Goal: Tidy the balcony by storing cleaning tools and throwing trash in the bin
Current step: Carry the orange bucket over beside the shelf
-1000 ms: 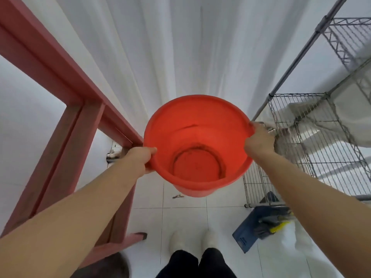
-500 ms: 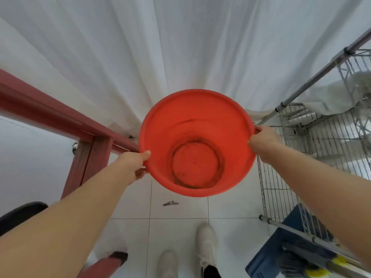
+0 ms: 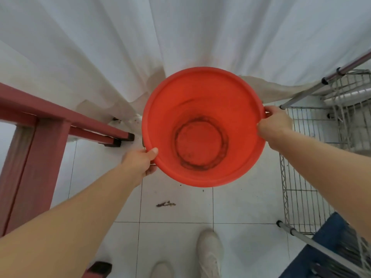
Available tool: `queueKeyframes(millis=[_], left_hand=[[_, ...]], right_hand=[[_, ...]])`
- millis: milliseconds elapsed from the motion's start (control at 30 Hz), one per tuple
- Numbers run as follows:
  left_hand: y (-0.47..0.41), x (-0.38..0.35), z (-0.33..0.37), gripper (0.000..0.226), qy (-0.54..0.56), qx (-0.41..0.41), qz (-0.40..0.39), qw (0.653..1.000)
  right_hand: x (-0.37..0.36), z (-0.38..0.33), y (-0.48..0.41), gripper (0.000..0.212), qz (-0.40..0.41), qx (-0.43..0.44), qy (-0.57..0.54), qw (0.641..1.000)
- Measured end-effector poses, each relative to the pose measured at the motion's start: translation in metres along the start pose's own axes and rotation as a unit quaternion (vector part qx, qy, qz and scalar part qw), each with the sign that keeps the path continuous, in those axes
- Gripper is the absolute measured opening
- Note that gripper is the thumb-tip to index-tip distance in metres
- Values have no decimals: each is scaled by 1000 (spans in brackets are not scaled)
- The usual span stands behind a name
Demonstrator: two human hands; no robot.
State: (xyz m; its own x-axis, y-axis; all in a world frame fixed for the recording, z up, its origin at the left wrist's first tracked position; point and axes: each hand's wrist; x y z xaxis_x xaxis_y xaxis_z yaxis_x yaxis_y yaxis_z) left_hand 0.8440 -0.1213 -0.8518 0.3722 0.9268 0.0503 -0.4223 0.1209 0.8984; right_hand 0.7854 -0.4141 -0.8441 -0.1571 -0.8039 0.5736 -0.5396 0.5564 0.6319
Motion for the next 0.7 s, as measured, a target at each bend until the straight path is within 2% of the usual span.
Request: queueKeyframes(millis=[200, 333, 433, 567, 700], left_hand=[[-13, -16, -4, 23, 36, -4, -19, 999], [-14, -28, 7, 24, 52, -3, 1, 999], [-6, -34, 14, 26, 60, 11, -6, 998], [21, -37, 24, 16, -64, 5, 25, 998], [71, -34, 52, 8, -140, -99, 36, 985]], right_hand=[[-1, 7, -21, 57, 14, 8, 25, 1000], [0, 0, -16, 63, 19, 47, 44, 998], [-4, -8, -1, 61, -7, 85, 52, 995], [-6, -16, 31, 47, -30, 107, 71, 991], [9, -37, 72, 37, -28, 131, 34, 990]])
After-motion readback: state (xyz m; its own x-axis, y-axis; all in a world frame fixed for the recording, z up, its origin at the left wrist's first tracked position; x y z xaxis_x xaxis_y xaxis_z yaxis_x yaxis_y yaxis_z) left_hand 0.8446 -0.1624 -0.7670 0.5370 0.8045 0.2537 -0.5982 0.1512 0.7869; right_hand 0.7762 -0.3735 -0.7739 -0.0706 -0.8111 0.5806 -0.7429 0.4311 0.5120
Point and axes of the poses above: each hand's wrist, its own y-axis away from the middle knuckle, its own x-axis out of the back of the hand, z = x × y, and after that the axes turned 13 degrees about -z, right-handed
